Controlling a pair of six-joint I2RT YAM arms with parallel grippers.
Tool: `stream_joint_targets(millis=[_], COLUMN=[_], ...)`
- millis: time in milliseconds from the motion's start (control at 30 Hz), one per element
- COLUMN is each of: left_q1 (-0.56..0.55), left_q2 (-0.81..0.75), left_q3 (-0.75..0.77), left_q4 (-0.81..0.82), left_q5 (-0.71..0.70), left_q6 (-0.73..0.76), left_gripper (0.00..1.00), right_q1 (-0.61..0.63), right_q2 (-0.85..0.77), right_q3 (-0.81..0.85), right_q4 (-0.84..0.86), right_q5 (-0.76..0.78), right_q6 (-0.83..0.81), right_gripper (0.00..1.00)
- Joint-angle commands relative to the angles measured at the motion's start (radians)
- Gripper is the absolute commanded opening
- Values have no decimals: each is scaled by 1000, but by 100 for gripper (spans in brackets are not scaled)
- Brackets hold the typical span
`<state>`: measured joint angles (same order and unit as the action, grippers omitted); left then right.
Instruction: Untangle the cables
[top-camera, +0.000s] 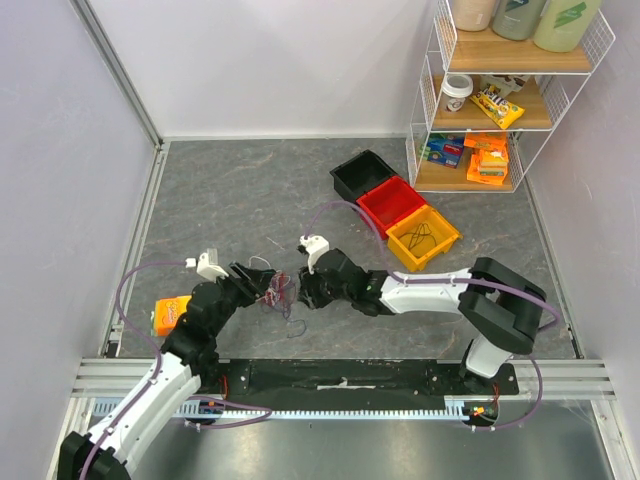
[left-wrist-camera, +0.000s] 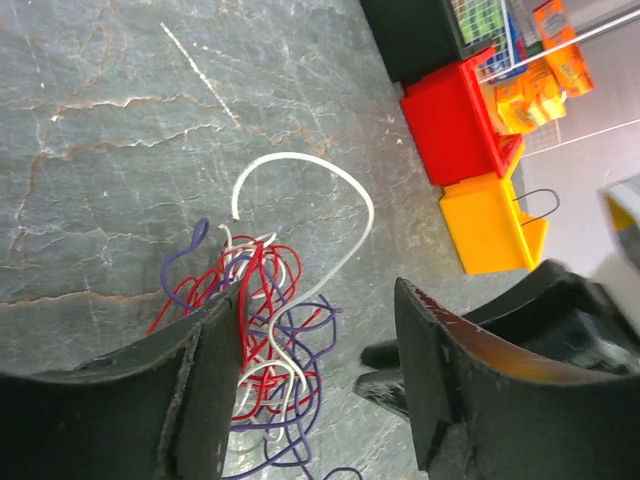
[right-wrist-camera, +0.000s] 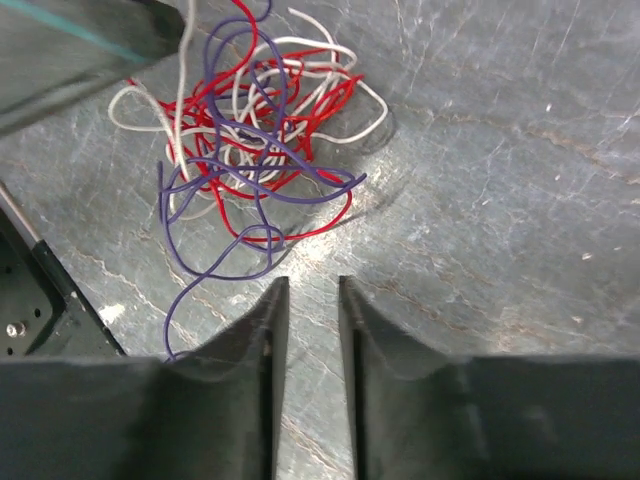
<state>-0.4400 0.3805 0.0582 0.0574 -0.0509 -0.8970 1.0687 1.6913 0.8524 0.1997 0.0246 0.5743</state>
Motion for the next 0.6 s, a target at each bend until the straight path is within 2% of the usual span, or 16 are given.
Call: stream_joint_targets(millis=[0,33,100,267,333,367,400,500,533,567], left_q1=[1,1,1,0,0,0,1,0,1,3], left_q2=[43,46,51,44,40,40,35,21,17,14], left_q3=[-8,-6,-6,-11,-11,-9,-9,8,20,38], left_q4=[44,45,50,50,48,45,44,3,-31,-78], left_q5=[-3,-1,0,-3,-1,-3,-1,8,9,17], left_q6=[12,13,15,10,12,12,13,15,7,-3], left_gripper=[63,62,62,61,63,65,68,80,84,89], right_q1=[2,5,28,119,125,128,131,132,132,132], right_q2=[-87,-94,-85,-6,19,27,27,-24,-53,-83], right_q3=[-13,-22,-27,31,45,53,63,51,39,24], right_q4=[-14,1,24,-39,-37,-42,-60,-92,-97,-103], right_q5=[-21,-96,-219,-236,-210,-187,-154,-57,-31,1], right_q6=[-37,-48,-97,-169,-168,-171,-172,-169,-166,-163], right_gripper=[53,61,66,68,65,61,51,10,3,0])
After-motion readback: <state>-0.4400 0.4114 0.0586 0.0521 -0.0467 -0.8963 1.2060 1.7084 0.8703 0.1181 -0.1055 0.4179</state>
